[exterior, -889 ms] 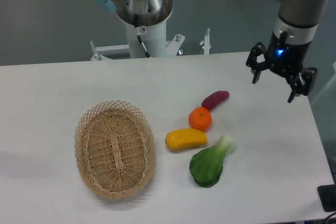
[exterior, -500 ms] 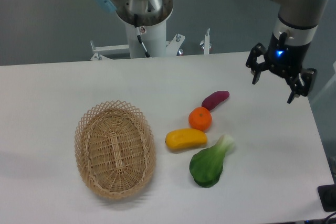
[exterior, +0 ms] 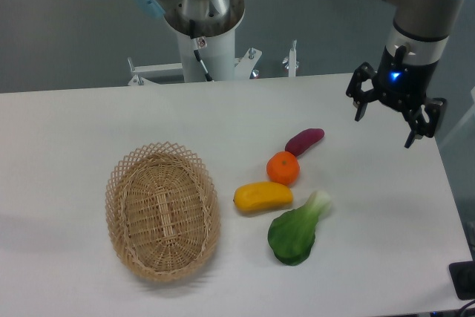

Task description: Pick up the green vegetable from the table

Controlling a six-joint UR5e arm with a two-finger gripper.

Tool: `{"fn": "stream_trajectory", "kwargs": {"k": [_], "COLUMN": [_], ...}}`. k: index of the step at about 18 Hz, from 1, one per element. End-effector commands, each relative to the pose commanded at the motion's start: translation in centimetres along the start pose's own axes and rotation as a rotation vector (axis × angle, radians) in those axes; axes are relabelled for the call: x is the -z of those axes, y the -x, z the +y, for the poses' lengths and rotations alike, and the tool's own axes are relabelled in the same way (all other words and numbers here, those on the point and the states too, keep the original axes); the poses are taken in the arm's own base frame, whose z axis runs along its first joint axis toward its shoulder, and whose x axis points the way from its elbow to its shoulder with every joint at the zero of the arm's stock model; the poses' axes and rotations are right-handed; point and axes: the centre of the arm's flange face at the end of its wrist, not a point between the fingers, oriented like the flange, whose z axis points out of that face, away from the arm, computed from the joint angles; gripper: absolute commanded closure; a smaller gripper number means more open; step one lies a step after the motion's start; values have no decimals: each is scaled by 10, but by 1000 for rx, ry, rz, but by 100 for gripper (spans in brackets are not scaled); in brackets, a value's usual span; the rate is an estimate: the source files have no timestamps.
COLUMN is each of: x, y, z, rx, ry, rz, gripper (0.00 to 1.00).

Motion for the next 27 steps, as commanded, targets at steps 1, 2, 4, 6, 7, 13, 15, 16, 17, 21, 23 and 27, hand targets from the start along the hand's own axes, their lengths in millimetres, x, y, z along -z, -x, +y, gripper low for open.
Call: {"fn": "stream_trajectory", "kwargs": {"k": [1,2,4,6,7,13,15,16,17,21,23,27], "x": [-3,-5,-50,-75,-86,-139,-159,-166,-176,-197,-209,-226], "y": [-1,-2,-12,-16,-17,-23,-33,-38,-47,-57,-61,-71], "z": [1,1,-22,-19,-18,-21,-16,-13,-12,-16,-31,-36], "rx": [1,1,-34,-33,-32,-42,-47,-52,-60,0,24,24], "ry": [0,2,-3,0,1,18,47,71,92,115,113,106], "rz": [4,3,-3,29,44,119,110,91,84,67,54,24], "gripper": [0,0,0,0,0,0,0,0,0,0,0,0]}}
